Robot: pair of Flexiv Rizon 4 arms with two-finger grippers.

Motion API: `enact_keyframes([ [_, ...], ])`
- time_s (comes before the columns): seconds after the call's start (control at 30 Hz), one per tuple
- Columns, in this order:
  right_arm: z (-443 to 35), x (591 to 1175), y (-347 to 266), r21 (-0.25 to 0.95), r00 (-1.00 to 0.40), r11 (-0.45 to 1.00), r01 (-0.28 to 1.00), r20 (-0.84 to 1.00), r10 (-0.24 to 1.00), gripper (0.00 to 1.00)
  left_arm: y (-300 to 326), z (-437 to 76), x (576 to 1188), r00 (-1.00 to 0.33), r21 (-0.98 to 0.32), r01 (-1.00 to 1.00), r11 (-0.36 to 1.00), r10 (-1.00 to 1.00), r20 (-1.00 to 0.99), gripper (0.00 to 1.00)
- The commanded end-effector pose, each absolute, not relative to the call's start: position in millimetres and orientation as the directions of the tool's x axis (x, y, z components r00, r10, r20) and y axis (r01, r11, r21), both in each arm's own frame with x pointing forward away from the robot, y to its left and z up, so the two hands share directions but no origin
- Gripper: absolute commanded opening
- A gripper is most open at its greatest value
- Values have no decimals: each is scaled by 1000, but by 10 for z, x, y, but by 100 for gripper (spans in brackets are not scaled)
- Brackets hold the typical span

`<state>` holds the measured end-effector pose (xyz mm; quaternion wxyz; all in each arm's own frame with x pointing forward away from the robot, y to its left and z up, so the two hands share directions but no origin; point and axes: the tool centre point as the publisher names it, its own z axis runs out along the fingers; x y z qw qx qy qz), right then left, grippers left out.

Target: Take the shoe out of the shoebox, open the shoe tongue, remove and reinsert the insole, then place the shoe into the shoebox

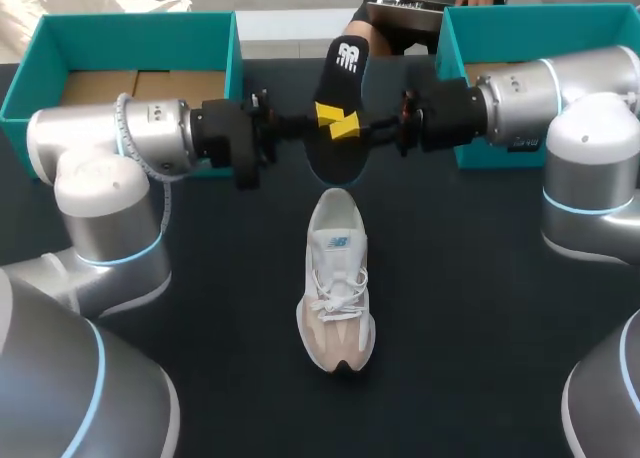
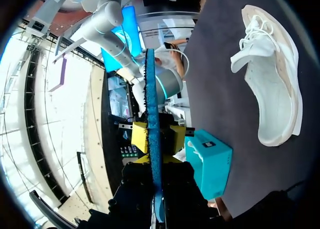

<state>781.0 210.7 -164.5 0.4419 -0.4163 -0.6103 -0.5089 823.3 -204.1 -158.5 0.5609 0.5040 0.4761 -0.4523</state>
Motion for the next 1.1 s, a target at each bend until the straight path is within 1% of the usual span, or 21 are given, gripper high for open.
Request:
enact_keyframes([
  [0.03,-1659,7847,2140,255,-265,140,957,963,56,22,-2047,-1610,8232,139,136,987,84,-28,-990,0],
  [0.27,-1668,7832,2156,253,-263,143,957,964,50,23,-2038,-1591,8264,141,137,986,98,-33,-989,0],
  [0.4,-1669,7832,2161,253,-263,145,956,964,49,21,-2046,-1583,8271,143,139,985,101,-36,-989,0],
  [0.47,-1669,7833,2162,254,-263,144,956,963,49,18,-2050,-1581,8268,147,143,985,99,-35,-988,0],
  [0.5,-1669,7834,2162,254,-264,144,956,963,48,15,-2051,-1581,8268,147,143,985,99,-35,-988,0],
  [0.53,-1668,7835,2163,255,-264,146,956,963,48,5,-2051,-1580,8267,147,143,985,99,-36,-989,0],
  [0.57,-1668,7835,2163,255,-265,146,956,963,48,0,-2052,-1579,8265,146,142,985,99,-36,-989,0],
  [0.83,-1657,7855,2163,263,-273,147,953,960,53,0,-2046,-1578,8222,116,113,989,94,-19,-993,0],
  [0.87,-1656,7856,2163,264,-274,148,953,960,54,0,-2024,-1567,8224,97,95,990,108,-13,-995,46],
  [0.9,-1656,7857,2162,264,-275,148,953,960,54,0,-2003,-1549,8231,81,79,991,111,-9,-997,100],
  [1.03,-1672,7842,2139,265,-276,141,954,959,61,0,-1871,-1490,8259,9,13,992,126,31,-999,100],
  [1.1,-1698,7833,2112,266,-277,135,954,959,67,0,-1769,-1461,8284,-51,-42,990,132,69,-996,100],
])
